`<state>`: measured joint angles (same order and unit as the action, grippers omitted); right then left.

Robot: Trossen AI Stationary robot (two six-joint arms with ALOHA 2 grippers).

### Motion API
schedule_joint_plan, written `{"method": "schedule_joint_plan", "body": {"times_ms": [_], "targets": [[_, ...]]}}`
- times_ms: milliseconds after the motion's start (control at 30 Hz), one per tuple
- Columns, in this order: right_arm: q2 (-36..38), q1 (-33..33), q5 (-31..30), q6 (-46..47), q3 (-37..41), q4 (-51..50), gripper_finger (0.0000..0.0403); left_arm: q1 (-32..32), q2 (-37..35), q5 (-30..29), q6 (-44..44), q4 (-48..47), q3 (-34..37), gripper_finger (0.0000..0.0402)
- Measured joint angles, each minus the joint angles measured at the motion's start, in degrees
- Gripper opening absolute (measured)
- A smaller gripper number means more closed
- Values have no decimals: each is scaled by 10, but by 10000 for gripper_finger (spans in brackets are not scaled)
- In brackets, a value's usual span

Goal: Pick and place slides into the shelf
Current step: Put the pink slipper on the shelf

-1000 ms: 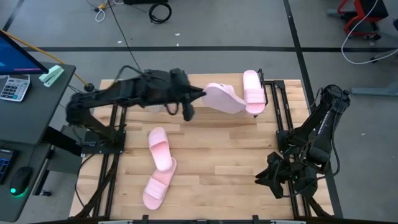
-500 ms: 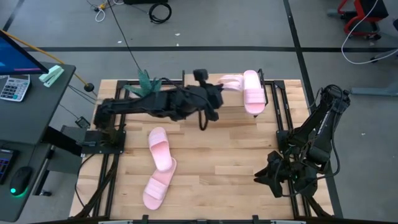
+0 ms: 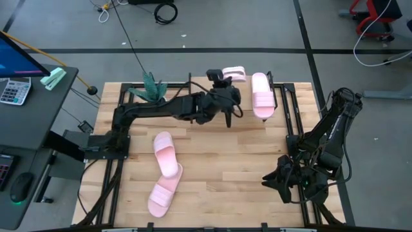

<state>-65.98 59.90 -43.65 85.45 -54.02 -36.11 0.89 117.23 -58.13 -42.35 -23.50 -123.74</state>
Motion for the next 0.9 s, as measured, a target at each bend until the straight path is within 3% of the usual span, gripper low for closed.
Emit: {"method": "schedule_joint_plan", "body": {"times_ms": [233, 900], "targets": [[0, 0, -6, -15, 0, -1, 132, 3, 7, 28, -22, 65, 0, 14], [0, 0, -9, -19, 0, 0, 132, 19, 48, 57, -37, 88, 1, 11]]}}
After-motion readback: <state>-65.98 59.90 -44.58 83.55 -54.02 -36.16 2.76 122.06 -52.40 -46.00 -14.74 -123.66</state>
